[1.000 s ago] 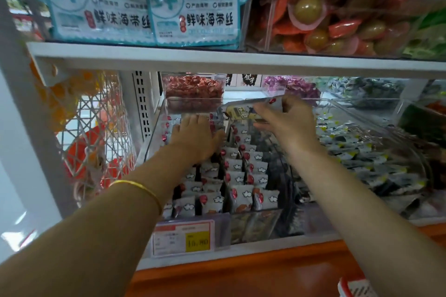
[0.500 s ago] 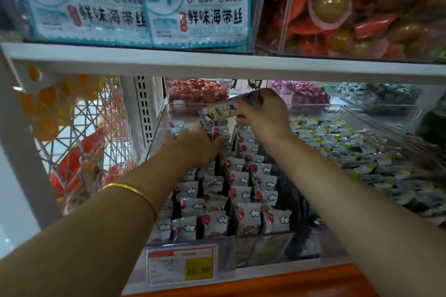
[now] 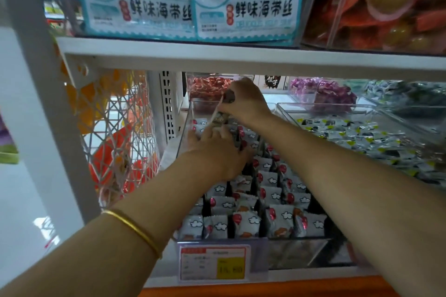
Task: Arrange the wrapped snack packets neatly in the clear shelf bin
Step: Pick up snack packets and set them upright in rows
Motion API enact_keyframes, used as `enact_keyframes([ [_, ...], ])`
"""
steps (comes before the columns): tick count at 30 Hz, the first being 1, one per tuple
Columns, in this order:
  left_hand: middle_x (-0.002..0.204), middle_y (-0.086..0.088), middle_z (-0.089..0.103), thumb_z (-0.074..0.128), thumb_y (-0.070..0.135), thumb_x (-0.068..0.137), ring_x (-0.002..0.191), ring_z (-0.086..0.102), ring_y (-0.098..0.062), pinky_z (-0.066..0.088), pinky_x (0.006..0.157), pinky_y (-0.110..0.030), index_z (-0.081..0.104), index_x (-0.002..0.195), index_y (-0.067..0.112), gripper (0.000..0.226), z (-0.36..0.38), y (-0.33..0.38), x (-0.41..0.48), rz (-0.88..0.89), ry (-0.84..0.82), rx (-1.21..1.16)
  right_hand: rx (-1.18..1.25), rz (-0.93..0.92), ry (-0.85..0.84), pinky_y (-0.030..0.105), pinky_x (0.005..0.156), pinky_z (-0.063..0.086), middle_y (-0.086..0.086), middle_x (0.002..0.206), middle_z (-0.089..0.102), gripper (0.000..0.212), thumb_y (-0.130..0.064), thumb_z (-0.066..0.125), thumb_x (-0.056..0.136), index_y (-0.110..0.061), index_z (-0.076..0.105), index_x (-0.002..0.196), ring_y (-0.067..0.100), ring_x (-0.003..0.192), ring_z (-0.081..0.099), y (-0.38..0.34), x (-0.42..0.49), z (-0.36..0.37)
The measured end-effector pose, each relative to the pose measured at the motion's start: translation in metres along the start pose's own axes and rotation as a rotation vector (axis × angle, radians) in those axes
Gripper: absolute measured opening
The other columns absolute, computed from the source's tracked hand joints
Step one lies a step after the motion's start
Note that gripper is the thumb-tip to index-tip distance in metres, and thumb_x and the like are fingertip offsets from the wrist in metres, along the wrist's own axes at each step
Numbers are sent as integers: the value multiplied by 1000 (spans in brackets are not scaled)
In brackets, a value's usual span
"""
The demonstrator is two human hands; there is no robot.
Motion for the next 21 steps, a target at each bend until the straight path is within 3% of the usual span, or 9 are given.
enact_keyframes([
  [5,157,-12,-3,6,57,94,144,-13,-27,-12,111,-52,-7,147,7,74,-14,-1,-36,58,64,329,-94,-56,-107,30,74,41,4,94,55,30,-28,69,81,-12,51,99,19,89,50,-8,3,33],
  [8,157,-13,-6,2,55,94,143,-14,-29,-13,111,-53,-10,146,6,73,-6,-11,-49,42,7,413,-245,-98,-267,38,91,40,5,106,60,14,-23,53,91,-18,58,104,21,104,48,-8,-5,57],
  [10,157,-13,-2,1,55,94,144,-10,-29,-12,112,-52,-6,147,5,73,-1,-17,-55,42,-4,433,-241,-65,-263,39,95,41,9,116,58,22,-17,46,94,-21,62,108,24,108,49,-4,-5,52],
  [13,156,-14,13,4,52,96,144,2,-29,-5,114,-50,6,148,6,70,-3,-13,-61,106,72,447,-77,-1,-132,32,89,46,12,121,60,24,-11,44,96,-14,62,110,22,102,57,-3,-11,20],
  [16,154,-12,22,7,47,98,144,10,-26,0,117,-44,16,147,8,63,-13,-12,-68,118,175,330,111,25,-49,19,64,42,9,114,64,26,-3,41,94,-9,62,108,17,88,57,-1,-40,-11],
  [18,154,-12,21,17,39,100,144,10,-26,0,117,-41,16,147,7,56,-19,-9,-78,125,266,257,266,47,-12,8,55,40,5,104,65,25,-1,43,93,-12,63,104,9,80,56,0,-72,-29],
  [21,155,-14,16,35,18,98,144,8,-27,1,117,-37,13,147,6,55,-17,3,-104,160,391,148,401,68,16,1,63,41,-2,96,65,19,-5,51,92,-17,65,99,2,84,59,-3,-121,-50],
])
Point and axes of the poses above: each hand's wrist, its own x-axis towards the middle knuckle, its own z-axis out of the palm, y = z × x, the point moved 10 cm from there along x, towards the middle knuckle
